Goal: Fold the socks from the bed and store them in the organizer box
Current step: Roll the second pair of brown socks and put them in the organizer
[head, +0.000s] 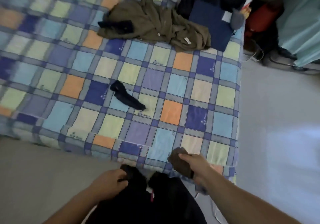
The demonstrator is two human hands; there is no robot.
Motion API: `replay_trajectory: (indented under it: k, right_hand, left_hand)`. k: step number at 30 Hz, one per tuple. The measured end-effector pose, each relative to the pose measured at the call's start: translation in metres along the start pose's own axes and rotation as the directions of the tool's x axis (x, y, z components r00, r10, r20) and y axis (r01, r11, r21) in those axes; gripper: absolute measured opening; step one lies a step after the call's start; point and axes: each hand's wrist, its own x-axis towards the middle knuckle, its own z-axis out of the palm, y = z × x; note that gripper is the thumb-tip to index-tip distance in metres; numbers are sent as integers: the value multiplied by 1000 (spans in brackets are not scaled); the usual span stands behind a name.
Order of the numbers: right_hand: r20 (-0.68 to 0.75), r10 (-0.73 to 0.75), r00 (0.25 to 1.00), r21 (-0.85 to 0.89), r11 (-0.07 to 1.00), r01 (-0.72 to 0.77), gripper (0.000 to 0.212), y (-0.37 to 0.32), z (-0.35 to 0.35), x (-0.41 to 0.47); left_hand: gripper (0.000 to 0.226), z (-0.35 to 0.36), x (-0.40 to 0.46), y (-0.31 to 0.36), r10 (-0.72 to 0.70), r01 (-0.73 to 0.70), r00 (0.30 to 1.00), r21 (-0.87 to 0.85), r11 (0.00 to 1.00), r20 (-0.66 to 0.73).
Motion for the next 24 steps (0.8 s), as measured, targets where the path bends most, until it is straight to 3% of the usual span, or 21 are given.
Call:
replay_trajectory:
  k: [5, 10, 16, 20, 24]
  right_hand:
    - [11, -94, 996, -208, 974, 94, 33, -9, 7, -45]
    - [51, -199, 979, -303, 931, 205, 29, -13, 64, -66]
    - [177, -251, 952, -424, 853, 304, 36, 5, 184, -89]
    - [269, -275, 923, -488, 787, 377, 34, 26, 284, -106]
    - [387, -221, 895, -585, 692, 423, 33, 49, 380, -118]
  left_hand:
    - [27, 16, -66, -66, -196, 146, 967, -278, 949, -162]
    - [17, 43, -91, -140, -323, 200, 928, -487, 850, -184]
    - [25, 68, -141, -236, -315, 135, 925, -590, 796, -213]
    - [21, 98, -186, -320, -419, 99, 872, -747, 657, -253]
    - [14, 138, -227, -398, -562, 151, 798, -832, 534, -216]
